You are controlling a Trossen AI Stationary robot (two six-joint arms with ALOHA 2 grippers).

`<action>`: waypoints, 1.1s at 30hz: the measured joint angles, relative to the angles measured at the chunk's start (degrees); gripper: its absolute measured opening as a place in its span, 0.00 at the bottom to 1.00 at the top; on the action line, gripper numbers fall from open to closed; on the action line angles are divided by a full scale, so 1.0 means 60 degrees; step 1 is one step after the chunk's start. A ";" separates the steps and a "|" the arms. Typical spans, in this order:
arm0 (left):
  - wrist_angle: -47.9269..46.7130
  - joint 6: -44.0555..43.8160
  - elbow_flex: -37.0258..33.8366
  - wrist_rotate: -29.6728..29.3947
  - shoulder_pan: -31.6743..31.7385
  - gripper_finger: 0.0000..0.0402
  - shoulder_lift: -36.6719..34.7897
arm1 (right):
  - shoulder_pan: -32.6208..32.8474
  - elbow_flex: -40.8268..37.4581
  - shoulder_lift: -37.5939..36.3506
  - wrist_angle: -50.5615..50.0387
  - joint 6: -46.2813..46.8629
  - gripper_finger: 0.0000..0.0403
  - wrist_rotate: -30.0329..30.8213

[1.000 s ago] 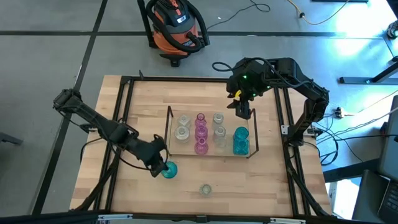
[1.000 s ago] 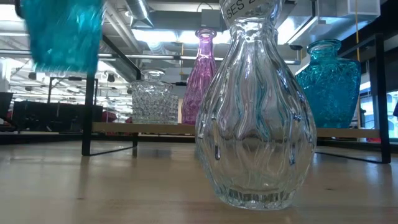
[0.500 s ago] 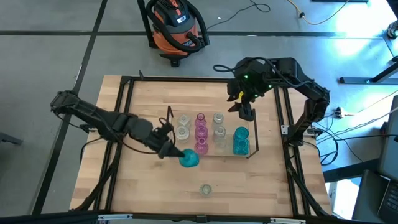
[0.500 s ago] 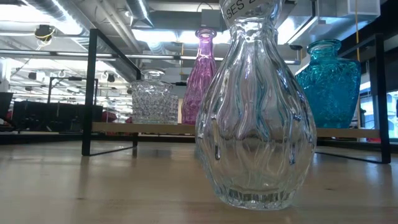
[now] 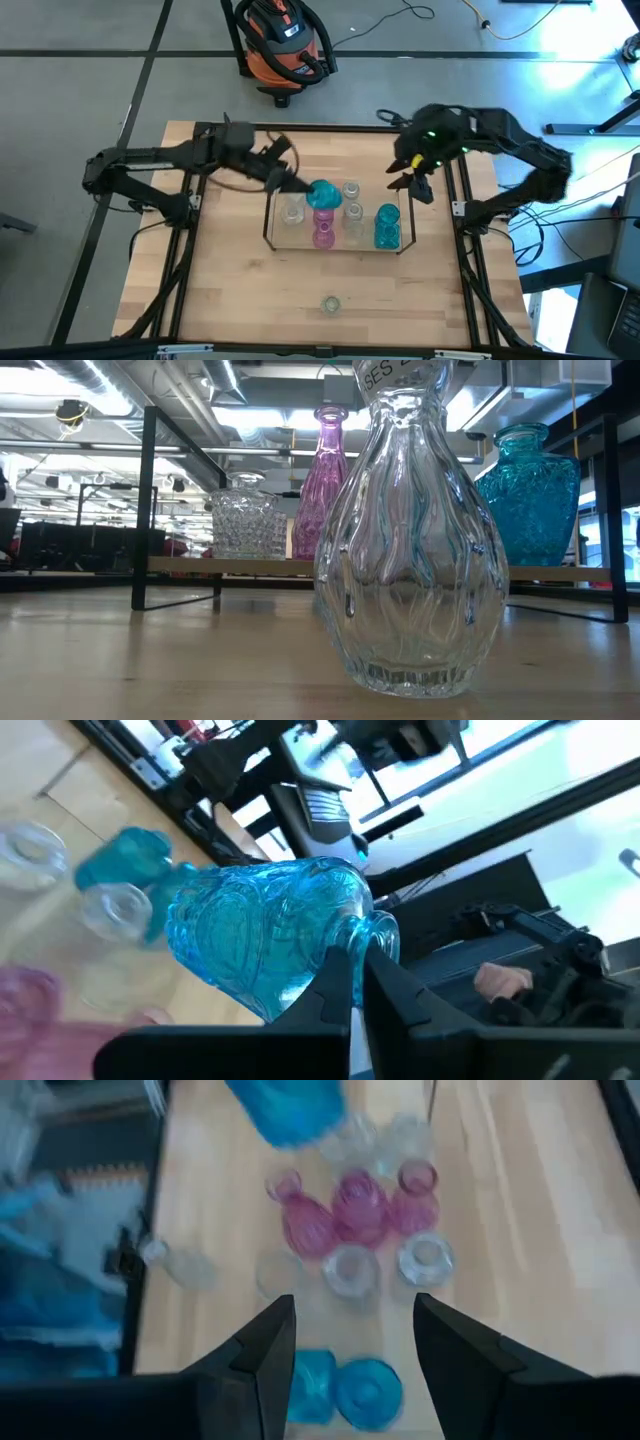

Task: Sort vases onto shelf
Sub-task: Put the blue vase aligned with the other blue vase on the shelf

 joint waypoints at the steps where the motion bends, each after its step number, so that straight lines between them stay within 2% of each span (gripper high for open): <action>1: 0.0000 0.0129 0.0093 0.0298 0.0279 0.00 0.0176 | 0.0000 -0.0656 -0.0474 0.0612 0.0233 0.44 -0.0078; 3: 0.0001 0.0371 0.0337 0.0969 0.0799 0.00 0.0562 | 0.0004 -0.1982 -0.1410 0.1784 0.0817 0.44 0.0001; 7: 0.0059 0.1013 0.1253 0.2193 0.1697 0.00 0.1719 | -0.0111 -0.4240 -0.3178 0.3732 0.2180 0.44 0.1225; 12: -0.0007 0.1677 0.3162 0.3593 0.2622 0.00 0.3671 | -0.0118 -0.5827 -0.4682 0.5042 0.3408 0.44 0.2539; 16: -0.0746 0.2244 0.5021 0.4444 0.3210 0.00 0.5223 | -0.0095 -0.6075 -0.5120 0.5098 0.3673 0.44 0.3170; 24: -0.3305 0.3864 0.8382 0.4829 0.3662 0.00 0.8166 | -0.0098 -0.6089 -0.5130 0.4872 0.3705 0.44 0.4279; 28: -0.3455 0.3983 0.9292 0.5192 0.3619 0.00 0.9163 | -0.0098 -0.6086 -0.5124 0.4594 0.3783 0.44 0.4673; 33: -0.3662 0.4042 0.9537 0.5595 0.3531 0.00 0.9964 | -0.0098 -0.6086 -0.5130 0.4347 0.4122 0.44 0.4811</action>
